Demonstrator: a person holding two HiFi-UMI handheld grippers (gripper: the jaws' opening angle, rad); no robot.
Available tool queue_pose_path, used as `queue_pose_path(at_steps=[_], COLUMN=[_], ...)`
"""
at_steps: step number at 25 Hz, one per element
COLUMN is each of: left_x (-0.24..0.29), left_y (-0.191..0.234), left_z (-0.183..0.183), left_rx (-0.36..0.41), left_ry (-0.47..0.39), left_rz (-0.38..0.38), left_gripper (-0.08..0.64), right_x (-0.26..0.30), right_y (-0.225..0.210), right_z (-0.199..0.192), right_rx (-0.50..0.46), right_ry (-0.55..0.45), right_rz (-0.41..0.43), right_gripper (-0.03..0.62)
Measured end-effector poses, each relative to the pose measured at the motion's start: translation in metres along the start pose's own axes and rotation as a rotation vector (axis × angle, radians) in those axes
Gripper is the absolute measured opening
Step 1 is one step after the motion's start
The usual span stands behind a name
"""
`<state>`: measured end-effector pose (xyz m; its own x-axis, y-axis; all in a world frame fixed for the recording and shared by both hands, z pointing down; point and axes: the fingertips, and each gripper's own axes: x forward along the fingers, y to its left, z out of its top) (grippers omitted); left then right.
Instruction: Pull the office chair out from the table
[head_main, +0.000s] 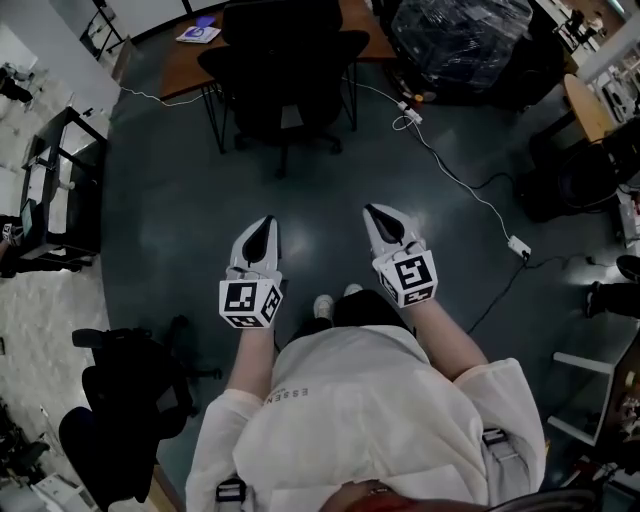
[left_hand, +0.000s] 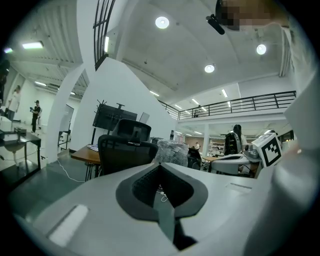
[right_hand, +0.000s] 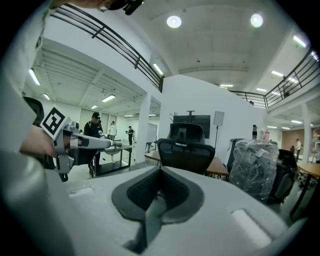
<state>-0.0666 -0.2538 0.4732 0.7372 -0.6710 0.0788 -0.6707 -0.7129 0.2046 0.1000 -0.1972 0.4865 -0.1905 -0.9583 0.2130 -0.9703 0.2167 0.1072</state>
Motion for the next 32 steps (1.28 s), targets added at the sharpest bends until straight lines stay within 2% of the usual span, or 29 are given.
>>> queue_pose_path(at_steps=[8, 14, 20, 25, 27, 30, 31, 32], left_x=[0.097, 0.196, 0.274, 0.316, 0.330, 0.352, 0.359, 0.364], left_y=[0.052, 0.092, 0.116, 0.141, 0.150, 0.163, 0.167, 0.169], left_z=[0.012, 0.050, 0.087, 0.121, 0.140, 0.172, 0.182, 0.190], left_rx=[0.039, 0.080, 0.154, 0.226, 0.283, 0.477, 0.555, 0.632], left_ry=[0.002, -0.041, -0.069, -0.091, -0.102, -0.092, -0.077, -0.057], left_rz=[0.069, 0.122, 0.124, 0.098, 0.076, 0.042, 0.033, 0.024], left_gripper=[0.015, 0.015, 0.015, 0.015, 0.015, 0.015, 0.015, 0.016], right_x=[0.111, 0.203, 0.274, 0.317, 0.331, 0.351, 0.357, 0.363], right_y=[-0.062, -0.133, -0.192, -0.222, -0.226, -0.227, -0.225, -0.224], right_z=[0.010, 0.042, 0.080, 0.125, 0.143, 0.172, 0.181, 0.189], right_rx=[0.011, 0.005, -0.051, -0.131, -0.186, -0.315, -0.357, -0.386], right_ry=[-0.035, -0.089, -0.125, -0.173, -0.185, -0.186, -0.179, -0.170], right_rz=[0.075, 0.124, 0.149, 0.140, 0.139, 0.144, 0.150, 0.161], right_gripper=[-0.008, -0.008, -0.008, -0.008, -0.008, -0.008, 0.012, 0.077])
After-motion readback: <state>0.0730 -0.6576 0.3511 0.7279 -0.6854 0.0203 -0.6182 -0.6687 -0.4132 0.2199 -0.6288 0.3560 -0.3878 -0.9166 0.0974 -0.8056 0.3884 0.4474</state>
